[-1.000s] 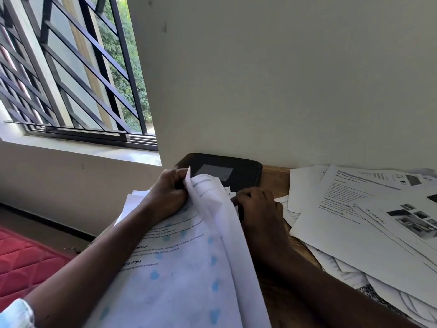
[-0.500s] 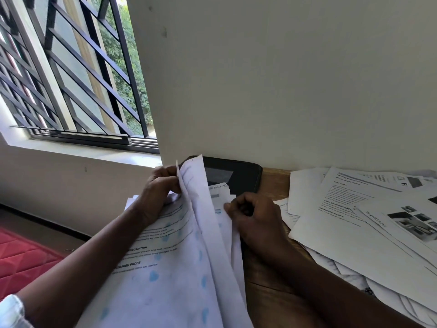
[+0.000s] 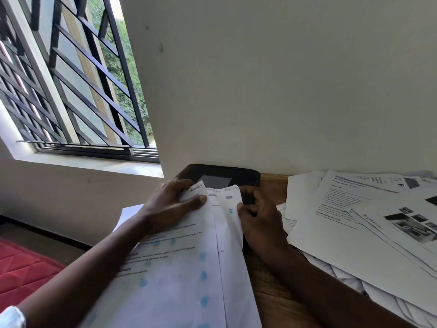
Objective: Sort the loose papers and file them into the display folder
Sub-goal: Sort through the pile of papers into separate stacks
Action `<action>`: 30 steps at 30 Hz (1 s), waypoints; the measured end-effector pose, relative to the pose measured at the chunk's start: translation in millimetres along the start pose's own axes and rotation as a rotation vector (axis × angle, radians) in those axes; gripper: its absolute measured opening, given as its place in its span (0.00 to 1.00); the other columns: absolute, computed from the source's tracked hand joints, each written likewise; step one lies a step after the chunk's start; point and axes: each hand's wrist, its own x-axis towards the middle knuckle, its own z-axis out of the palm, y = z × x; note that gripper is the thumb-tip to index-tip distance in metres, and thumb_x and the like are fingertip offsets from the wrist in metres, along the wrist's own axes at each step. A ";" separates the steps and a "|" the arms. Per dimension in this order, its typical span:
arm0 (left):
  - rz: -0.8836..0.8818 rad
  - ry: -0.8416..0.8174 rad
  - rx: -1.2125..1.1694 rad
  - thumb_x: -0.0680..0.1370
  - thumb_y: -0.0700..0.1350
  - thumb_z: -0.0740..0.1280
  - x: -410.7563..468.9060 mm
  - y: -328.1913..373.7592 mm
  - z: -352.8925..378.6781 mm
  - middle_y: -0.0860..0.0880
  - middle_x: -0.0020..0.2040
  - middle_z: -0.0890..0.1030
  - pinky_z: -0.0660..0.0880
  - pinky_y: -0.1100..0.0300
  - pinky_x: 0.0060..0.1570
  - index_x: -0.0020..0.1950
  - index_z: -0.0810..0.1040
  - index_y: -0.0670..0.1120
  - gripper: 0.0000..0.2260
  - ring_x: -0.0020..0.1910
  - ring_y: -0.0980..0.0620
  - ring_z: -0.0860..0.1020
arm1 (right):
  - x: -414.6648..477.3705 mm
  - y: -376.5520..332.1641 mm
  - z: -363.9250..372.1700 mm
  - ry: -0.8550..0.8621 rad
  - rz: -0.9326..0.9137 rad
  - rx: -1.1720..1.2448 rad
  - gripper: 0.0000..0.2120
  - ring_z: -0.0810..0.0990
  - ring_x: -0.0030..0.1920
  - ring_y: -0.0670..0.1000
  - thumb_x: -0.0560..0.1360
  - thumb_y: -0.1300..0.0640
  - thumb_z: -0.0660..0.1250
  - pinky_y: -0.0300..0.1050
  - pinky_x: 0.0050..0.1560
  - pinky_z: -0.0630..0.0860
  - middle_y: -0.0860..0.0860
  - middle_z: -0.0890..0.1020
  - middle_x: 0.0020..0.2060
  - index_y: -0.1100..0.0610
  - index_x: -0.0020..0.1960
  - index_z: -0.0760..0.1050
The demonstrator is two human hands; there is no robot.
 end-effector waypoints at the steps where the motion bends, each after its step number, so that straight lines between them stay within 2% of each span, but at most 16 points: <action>1: 0.001 -0.007 0.017 0.71 0.70 0.69 -0.4 -1.7 4.0 0.51 0.43 0.82 0.79 0.47 0.46 0.47 0.82 0.51 0.23 0.44 0.52 0.81 | 0.5 -0.5 0.1 -0.001 0.009 0.019 0.13 0.83 0.50 0.44 0.81 0.53 0.68 0.50 0.57 0.81 0.42 0.85 0.53 0.44 0.65 0.75; 4: 0.030 -0.021 0.027 0.71 0.66 0.75 -1.2 0.1 11.7 0.57 0.47 0.84 0.80 0.54 0.49 0.53 0.84 0.60 0.16 0.48 0.59 0.82 | 0.6 -1.5 -0.3 -0.031 0.015 0.072 0.19 0.84 0.52 0.46 0.77 0.48 0.74 0.51 0.56 0.83 0.43 0.84 0.56 0.45 0.65 0.74; 6: 0.040 -0.038 -0.019 0.71 0.58 0.79 -2.4 4.8 11.7 0.63 0.47 0.85 0.79 0.60 0.48 0.55 0.84 0.63 0.13 0.46 0.63 0.83 | 0.8 0.9 0.1 -0.054 0.008 0.060 0.25 0.85 0.52 0.46 0.73 0.51 0.78 0.51 0.55 0.83 0.43 0.84 0.57 0.46 0.66 0.73; 8: 0.046 -0.039 -0.047 0.70 0.55 0.81 -2.8 4.3 11.8 0.65 0.48 0.85 0.80 0.60 0.49 0.56 0.84 0.62 0.16 0.47 0.63 0.83 | 1.5 3.0 1.2 -0.055 0.007 0.042 0.27 0.85 0.52 0.46 0.72 0.55 0.79 0.53 0.55 0.84 0.45 0.85 0.57 0.46 0.67 0.72; 11: 0.045 -0.035 -0.131 0.71 0.50 0.81 -2.8 1.5 11.7 0.62 0.48 0.86 0.82 0.56 0.50 0.55 0.85 0.58 0.14 0.47 0.60 0.84 | 2.1 3.9 2.6 -0.053 0.004 0.036 0.27 0.85 0.51 0.48 0.72 0.56 0.79 0.54 0.53 0.84 0.46 0.85 0.57 0.47 0.67 0.72; 14: 0.038 -0.031 -0.239 0.72 0.44 0.81 -3.7 -1.0 10.7 0.56 0.47 0.87 0.83 0.56 0.46 0.51 0.86 0.54 0.11 0.44 0.55 0.86 | 2.5 2.9 3.1 -0.034 -0.001 0.035 0.24 0.85 0.52 0.50 0.74 0.55 0.78 0.55 0.54 0.84 0.47 0.85 0.59 0.48 0.67 0.73; 18: 0.046 -0.038 -0.307 0.73 0.40 0.80 -4.0 -2.1 9.0 0.54 0.46 0.87 0.81 0.59 0.43 0.50 0.85 0.51 0.09 0.42 0.56 0.84 | 3.7 2.9 5.3 -0.008 0.011 0.020 0.18 0.85 0.52 0.50 0.78 0.53 0.73 0.57 0.57 0.83 0.48 0.86 0.55 0.45 0.66 0.73; 22: 0.044 -0.061 -0.456 0.73 0.38 0.79 -4.2 -9.8 6.9 0.46 0.51 0.87 0.82 0.49 0.49 0.51 0.81 0.47 0.11 0.48 0.48 0.85 | 3.1 3.7 3.7 -0.004 0.009 0.018 0.16 0.85 0.46 0.47 0.80 0.54 0.70 0.55 0.56 0.82 0.45 0.87 0.46 0.44 0.65 0.73; 24: 0.074 -0.055 -0.436 0.73 0.40 0.77 -2.9 -13.8 5.5 0.44 0.50 0.86 0.79 0.50 0.51 0.48 0.81 0.48 0.08 0.49 0.48 0.83 | 2.0 3.8 2.0 -0.005 0.001 0.019 0.16 0.84 0.42 0.45 0.81 0.55 0.69 0.51 0.53 0.82 0.45 0.86 0.40 0.43 0.67 0.72; 27: 0.147 -0.029 -0.436 0.67 0.38 0.70 -1.2 -12.6 4.0 0.46 0.51 0.86 0.76 0.57 0.53 0.38 0.78 0.45 0.04 0.53 0.48 0.82 | 1.7 3.8 2.0 -0.004 -0.007 0.019 0.17 0.84 0.42 0.45 0.81 0.56 0.68 0.51 0.52 0.82 0.44 0.86 0.39 0.42 0.67 0.71; 30: 0.148 0.058 -0.610 0.61 0.35 0.64 -1.6 -9.5 4.0 0.40 0.45 0.83 0.74 0.58 0.46 0.31 0.76 0.45 0.06 0.47 0.44 0.80 | 2.8 3.7 3.6 -0.008 0.011 0.033 0.17 0.84 0.43 0.45 0.81 0.55 0.68 0.54 0.54 0.82 0.45 0.86 0.40 0.42 0.67 0.71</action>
